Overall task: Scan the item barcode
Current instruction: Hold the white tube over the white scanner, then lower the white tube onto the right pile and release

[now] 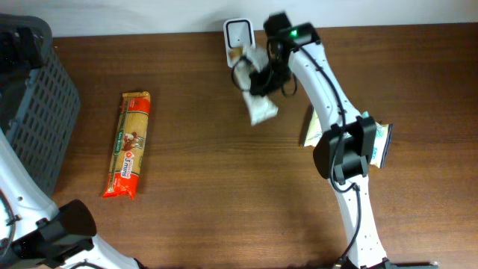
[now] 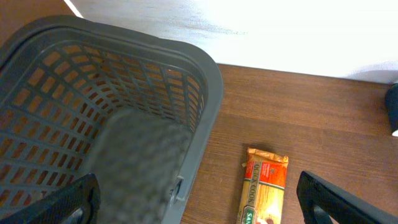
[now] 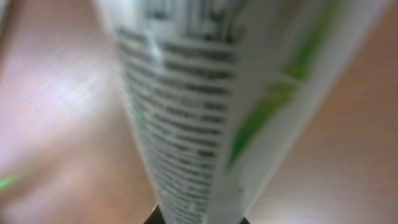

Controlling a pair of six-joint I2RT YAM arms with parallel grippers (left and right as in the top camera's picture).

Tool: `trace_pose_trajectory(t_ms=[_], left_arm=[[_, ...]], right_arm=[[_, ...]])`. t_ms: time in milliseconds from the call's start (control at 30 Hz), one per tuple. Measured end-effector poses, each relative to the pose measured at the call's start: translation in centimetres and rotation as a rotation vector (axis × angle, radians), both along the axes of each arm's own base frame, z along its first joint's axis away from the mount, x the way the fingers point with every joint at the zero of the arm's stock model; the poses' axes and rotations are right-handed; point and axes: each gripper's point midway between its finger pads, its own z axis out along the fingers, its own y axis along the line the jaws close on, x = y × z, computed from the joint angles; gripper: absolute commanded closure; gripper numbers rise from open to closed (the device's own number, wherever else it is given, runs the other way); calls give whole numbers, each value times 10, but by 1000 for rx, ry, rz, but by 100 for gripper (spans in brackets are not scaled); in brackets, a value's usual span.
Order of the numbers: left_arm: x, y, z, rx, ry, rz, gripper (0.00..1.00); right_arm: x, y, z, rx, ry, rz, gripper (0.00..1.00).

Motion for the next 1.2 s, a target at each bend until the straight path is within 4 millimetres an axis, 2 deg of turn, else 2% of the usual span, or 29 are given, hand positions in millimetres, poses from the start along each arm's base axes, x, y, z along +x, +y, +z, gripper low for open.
trace_pose_trajectory(t_ms=[33,67,100,133,167,233,267,333,467,733,833,867,900,933,967,1000,1033,1067,1100,1133,1200], left_arm=[[0,0,0,0,1,0,1],[0,0,0,-1,1,0,1],[0,0,0,0,0,0,1],[0,0,0,0,-1,-1,1],[0,0,0,0,0,0,1],[0,0,0,0,0,0,1],[0,0,0,0,0,0,1],[0,0,0,0,0,0,1],[0,0,0,0,0,0,1],[0,0,0,0,0,0,1],[0,0,0,0,0,0,1],[0,0,0,0,0,0,1],[0,0,0,0,0,0,1],[0,0,0,1,-1,0,1],[0,0,0,-1,2,0,1],[0,0,0,0,1,0,1],[0,0,0,0,0,0,1],[0,0,0,0,0,0,1],[0,0,0,-1,2,0,1],[0,0,0,-1,2,0,1],[0,0,0,-1,2,0,1]], right_arm=[[31,-11,19,-90,-165,-57,96],[58,-20,29,-184,-305,-117,96],[70,-25,33,-253,-375,-148,96],[95,-25,43,-306,-506,-184,96],[122,-27,61,-435,-693,-194,96],[144,-33,69,-625,-849,-160,96],[146,-36,65,-683,-861,-142,96],[146,-44,43,-798,-839,-85,96],[144,-49,6,-878,-789,-13,96],[144,-43,9,-882,-808,-11,96],[133,-31,5,-842,-775,-7,96],[120,-28,5,-789,-721,5,96],[107,-23,16,-703,-681,-5,96],[82,-23,34,-584,-590,-45,96],[64,-25,61,-469,-541,-118,96],[27,-43,102,-348,-438,-221,96],[5,-61,133,-267,-389,-302,96],[-27,-92,147,-217,-262,-395,96],[-41,-108,142,-209,-174,-447,96],[-50,-125,124,-217,-70,-509,96],[-54,-138,60,-226,118,-569,96]])
